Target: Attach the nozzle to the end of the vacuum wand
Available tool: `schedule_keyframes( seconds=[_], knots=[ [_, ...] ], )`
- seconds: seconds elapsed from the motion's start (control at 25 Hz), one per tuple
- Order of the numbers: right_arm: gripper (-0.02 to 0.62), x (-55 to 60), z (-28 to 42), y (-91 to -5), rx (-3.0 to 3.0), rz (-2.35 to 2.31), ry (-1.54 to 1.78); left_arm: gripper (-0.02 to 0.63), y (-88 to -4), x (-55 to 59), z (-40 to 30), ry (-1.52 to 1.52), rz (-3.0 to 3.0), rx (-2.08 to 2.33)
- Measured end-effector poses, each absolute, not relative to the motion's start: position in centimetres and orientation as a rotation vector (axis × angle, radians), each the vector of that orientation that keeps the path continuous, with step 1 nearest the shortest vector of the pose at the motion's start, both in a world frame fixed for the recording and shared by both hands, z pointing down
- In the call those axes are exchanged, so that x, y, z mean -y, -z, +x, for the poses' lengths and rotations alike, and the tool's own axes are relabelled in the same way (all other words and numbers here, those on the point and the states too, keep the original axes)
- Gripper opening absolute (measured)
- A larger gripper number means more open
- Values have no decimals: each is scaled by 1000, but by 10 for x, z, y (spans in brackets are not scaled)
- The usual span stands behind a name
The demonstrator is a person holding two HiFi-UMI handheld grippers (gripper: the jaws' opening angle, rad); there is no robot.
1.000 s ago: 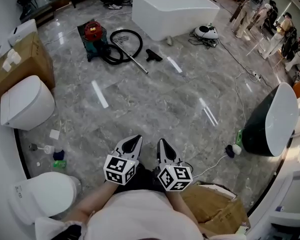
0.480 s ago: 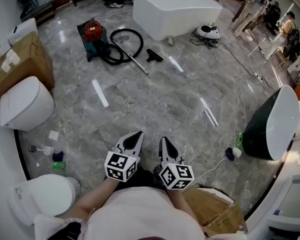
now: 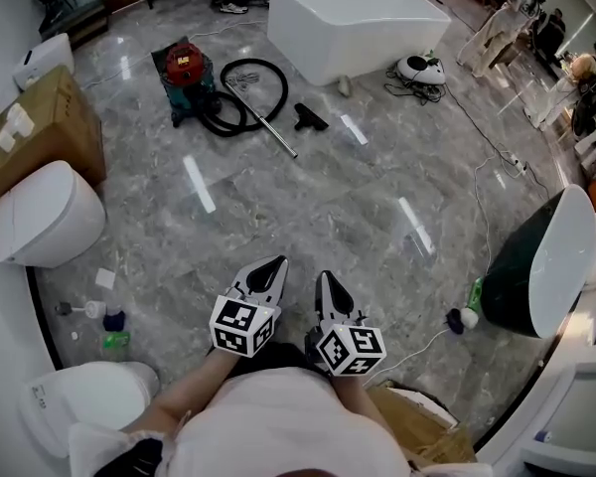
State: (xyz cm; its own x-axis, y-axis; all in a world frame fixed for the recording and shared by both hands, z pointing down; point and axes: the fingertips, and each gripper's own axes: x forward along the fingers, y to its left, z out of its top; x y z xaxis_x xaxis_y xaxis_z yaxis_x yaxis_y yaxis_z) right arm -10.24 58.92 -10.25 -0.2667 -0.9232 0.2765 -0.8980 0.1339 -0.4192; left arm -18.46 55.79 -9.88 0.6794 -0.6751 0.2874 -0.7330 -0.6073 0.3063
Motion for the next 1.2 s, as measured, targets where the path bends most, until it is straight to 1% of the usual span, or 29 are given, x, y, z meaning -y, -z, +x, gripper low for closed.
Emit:
schedule_keyframes(
  seconds=[0.56,1.2],
  knots=[
    [15,-469,-104,111,-2286,-1922,766,9,109,-434,-192,-190,2514,1068],
    [15,-402,-113,99,-2237,-1939,770,9,100,-364,-201,-206,2546,1017]
  ],
)
